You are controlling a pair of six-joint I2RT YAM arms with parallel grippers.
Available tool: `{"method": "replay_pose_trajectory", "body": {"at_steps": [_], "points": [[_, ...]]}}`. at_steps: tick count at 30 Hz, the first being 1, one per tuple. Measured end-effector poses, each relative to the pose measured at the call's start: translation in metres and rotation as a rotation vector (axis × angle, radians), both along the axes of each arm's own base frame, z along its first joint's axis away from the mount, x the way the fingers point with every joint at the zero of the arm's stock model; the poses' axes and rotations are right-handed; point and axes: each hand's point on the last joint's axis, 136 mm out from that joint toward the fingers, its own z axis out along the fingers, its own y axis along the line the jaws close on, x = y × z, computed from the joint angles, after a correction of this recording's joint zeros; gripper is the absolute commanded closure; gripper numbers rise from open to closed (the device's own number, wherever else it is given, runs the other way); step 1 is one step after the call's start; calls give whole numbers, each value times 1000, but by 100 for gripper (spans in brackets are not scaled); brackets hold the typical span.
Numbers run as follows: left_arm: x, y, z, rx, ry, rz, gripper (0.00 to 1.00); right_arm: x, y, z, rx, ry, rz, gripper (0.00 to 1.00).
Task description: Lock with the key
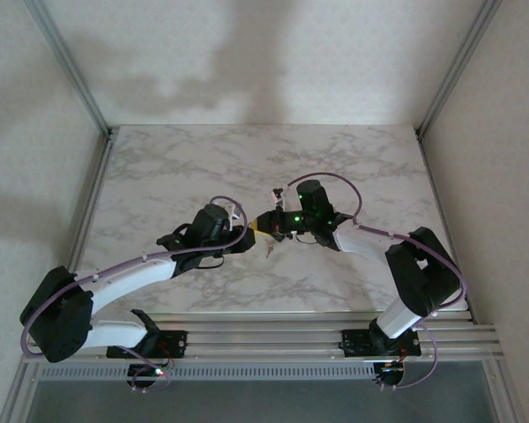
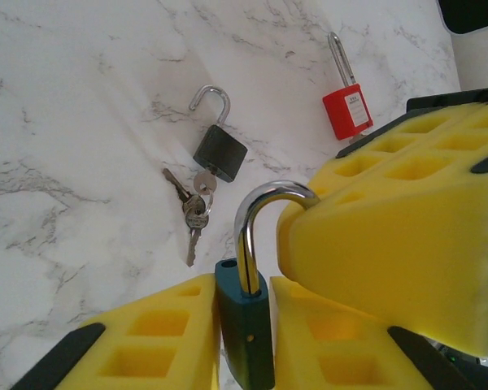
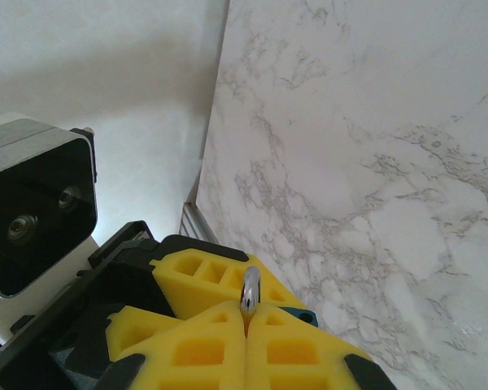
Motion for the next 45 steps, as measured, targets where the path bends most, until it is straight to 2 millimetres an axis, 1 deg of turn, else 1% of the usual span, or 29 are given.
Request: {"method": "replay_pose_trajectory", "body": {"at_steps": [2,6,10,13,27,28,35,40,43,45], "points": [[0,0,0,-4,3,2,87,0,0,0,0,0,1,100],[-1,1,0,-9,3,4,88,-1,1,0,1,-1,5,100],[-3,2,0,-14,4,4,93,-2,2,0,1,-1,8,100],[-4,2,0,-20,2,4,100,-4,3,0,1,-2,12,100],[-6,2,1,-39,0,-6,100,-5,3,0,-1,-19,24,100],[-6,2,1,-40,1,-7,100,-5,3,0,-2,-21,25,99],[-9,0,0,-49,8,-22,100,-6,0,-4,-25,-24,21,75],[-8,0,1,-52,6,-25,100,-4,-1,-8,-42,-22,6,68],[-9,-1,1,-55,6,-38,100,-4,-2,-8,-46,-21,2,68],[-11,-3,1,-62,1,-53,100,-5,-2,-4,-39,-28,4,70]]}}
